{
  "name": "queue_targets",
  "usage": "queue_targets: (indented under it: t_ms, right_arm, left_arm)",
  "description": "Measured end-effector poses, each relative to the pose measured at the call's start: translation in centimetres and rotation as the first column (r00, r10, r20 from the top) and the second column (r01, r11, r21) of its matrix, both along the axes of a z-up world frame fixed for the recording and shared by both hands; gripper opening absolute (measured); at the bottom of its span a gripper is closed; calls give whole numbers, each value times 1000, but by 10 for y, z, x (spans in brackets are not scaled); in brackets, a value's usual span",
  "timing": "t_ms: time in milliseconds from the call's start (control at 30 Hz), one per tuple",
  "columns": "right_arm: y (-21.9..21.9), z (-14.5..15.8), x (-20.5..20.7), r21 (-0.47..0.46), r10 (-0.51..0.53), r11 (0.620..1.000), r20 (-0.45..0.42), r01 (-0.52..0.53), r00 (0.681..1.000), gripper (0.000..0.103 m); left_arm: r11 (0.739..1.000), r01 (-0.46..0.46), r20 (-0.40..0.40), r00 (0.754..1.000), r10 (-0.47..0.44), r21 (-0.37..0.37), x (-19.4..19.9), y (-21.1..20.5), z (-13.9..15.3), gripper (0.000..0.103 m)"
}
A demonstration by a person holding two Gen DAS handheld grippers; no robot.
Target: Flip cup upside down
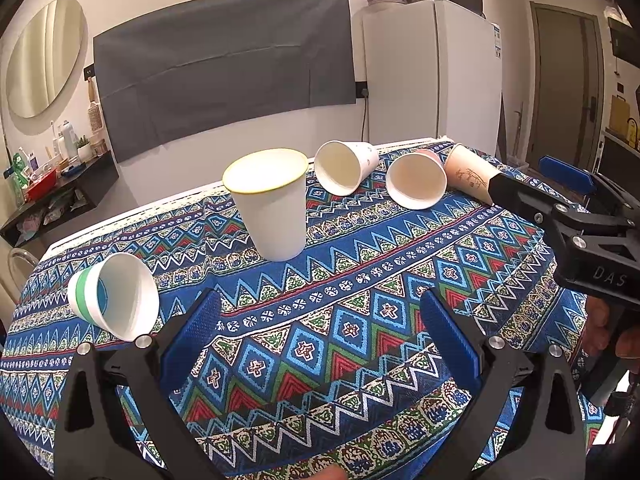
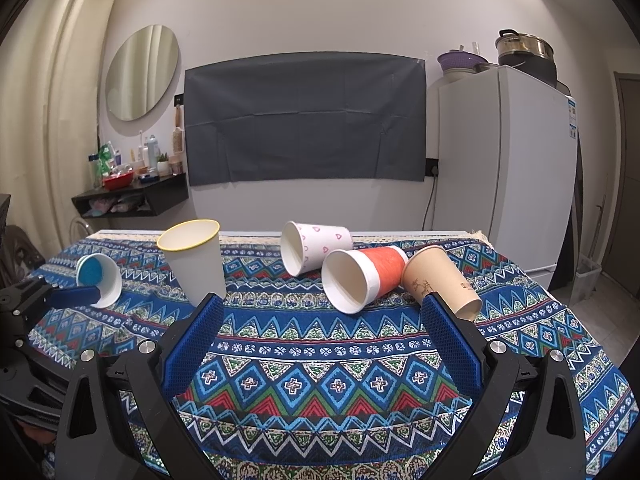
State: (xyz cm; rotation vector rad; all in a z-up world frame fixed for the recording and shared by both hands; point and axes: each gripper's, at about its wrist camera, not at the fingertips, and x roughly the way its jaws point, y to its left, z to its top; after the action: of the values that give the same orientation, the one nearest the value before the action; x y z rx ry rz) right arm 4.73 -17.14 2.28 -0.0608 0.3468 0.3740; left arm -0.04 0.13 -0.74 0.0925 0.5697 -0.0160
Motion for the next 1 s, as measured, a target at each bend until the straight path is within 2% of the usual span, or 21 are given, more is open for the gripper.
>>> queue_targets:
  t_ms: [333, 600, 733, 833, 1000]
  right_arm:
    - [0, 2, -1, 2, -6, 1000, 3, 6, 1000, 95]
    - [-2, 1, 2, 5, -4, 1000, -13, 4, 1000, 95]
    - [4, -4, 12, -10, 44, 999, -87, -45, 995, 95]
    - [12, -8, 17, -31, 69, 997, -137, -74, 988, 95]
    - [26, -11, 20, -45, 102, 993, -164, -110, 981, 95]
  left_arm:
    - [1000, -6, -34, 999, 5, -18, 7, 3, -2, 97]
    - [998, -48, -66, 997, 46, -38, 12, 12, -4, 97]
    - [995, -63, -96, 994, 56, -79, 16, 21, -6, 97]
    - [994, -84, -102, 992, 76, -70, 20, 25, -6, 97]
    - [987, -152, -110, 983, 146, -53, 22, 42, 0, 97]
